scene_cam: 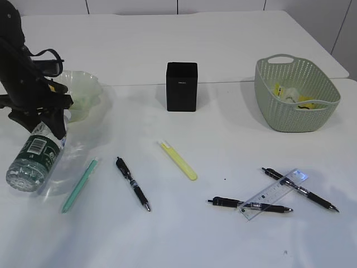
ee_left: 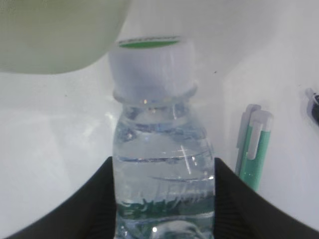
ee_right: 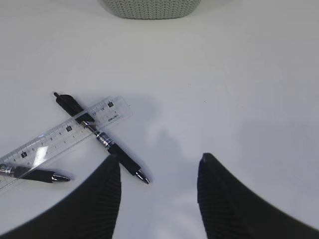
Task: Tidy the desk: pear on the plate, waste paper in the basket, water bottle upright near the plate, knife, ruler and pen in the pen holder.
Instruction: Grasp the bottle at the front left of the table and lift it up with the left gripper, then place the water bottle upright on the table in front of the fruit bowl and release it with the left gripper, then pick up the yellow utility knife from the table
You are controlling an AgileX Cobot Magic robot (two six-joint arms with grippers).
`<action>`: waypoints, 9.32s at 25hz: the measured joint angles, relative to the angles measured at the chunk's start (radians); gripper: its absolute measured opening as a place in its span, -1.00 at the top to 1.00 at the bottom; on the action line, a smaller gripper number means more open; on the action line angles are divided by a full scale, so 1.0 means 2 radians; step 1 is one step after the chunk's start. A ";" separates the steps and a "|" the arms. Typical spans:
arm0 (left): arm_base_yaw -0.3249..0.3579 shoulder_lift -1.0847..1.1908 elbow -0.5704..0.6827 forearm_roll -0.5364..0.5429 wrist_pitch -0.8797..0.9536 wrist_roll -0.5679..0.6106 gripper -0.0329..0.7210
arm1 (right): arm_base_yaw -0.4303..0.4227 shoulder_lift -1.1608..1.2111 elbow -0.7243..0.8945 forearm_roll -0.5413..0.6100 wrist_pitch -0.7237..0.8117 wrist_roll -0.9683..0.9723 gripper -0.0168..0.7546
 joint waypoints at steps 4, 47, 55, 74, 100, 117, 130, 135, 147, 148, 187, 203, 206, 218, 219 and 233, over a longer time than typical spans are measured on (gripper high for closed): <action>0.000 -0.016 0.001 0.000 0.000 -0.001 -0.01 | 0.000 0.000 0.000 0.000 0.000 0.000 -0.09; 0.000 -0.369 0.378 0.001 -0.427 -0.012 -0.01 | 0.000 0.000 0.000 0.000 0.000 0.000 -0.09; 0.000 -0.387 0.496 0.026 -0.629 -0.012 -0.01 | 0.000 0.000 0.000 0.000 0.000 0.000 -0.09; 0.000 -0.389 0.603 0.014 -0.858 -0.012 -0.01 | 0.000 0.000 0.000 0.000 0.000 0.000 -0.09; 0.000 -0.209 0.603 0.027 -1.139 -0.012 -0.01 | 0.000 0.000 0.000 0.000 -0.006 0.000 -0.09; 0.000 -0.125 0.580 0.034 -1.146 -0.012 -0.01 | 0.000 0.000 0.000 0.000 -0.007 0.000 -0.09; 0.000 -0.099 0.563 0.036 -1.170 -0.012 -0.01 | 0.000 0.000 0.000 0.000 -0.007 0.000 -0.09; 0.000 -0.099 0.563 0.036 -1.171 -0.012 -0.01 | 0.000 0.000 0.000 0.000 -0.007 0.000 -0.09; 0.000 -0.099 0.563 0.036 -1.171 -0.012 -0.01 | 0.000 0.000 0.000 0.000 -0.007 0.000 -0.09; 0.000 -0.099 0.563 0.036 -1.171 -0.012 -0.01 | 0.000 0.000 0.000 0.000 -0.007 0.000 -0.09; 0.000 -0.113 0.602 0.053 -1.181 -0.049 -0.54 | 0.000 0.000 0.000 0.000 -0.007 0.000 -0.09; 0.000 -0.146 0.604 0.055 -1.177 -0.049 -0.62 | 0.000 0.000 0.000 0.000 -0.007 0.000 -0.09; 0.000 -0.155 0.615 0.056 -1.177 -0.049 -0.63 | 0.000 0.000 0.000 0.000 -0.007 0.000 -0.09; 0.000 -0.182 0.633 0.056 -1.175 -0.049 -0.66 | 0.000 0.000 0.000 0.000 -0.007 0.000 -0.09; 0.000 -0.190 0.633 0.056 -1.175 -0.049 -0.66 | 0.000 0.000 0.000 0.000 -0.007 0.000 -0.09; 0.000 -0.291 0.637 0.039 -1.100 -0.012 -0.66 | 0.000 0.000 0.000 0.000 -0.007 0.000 -0.09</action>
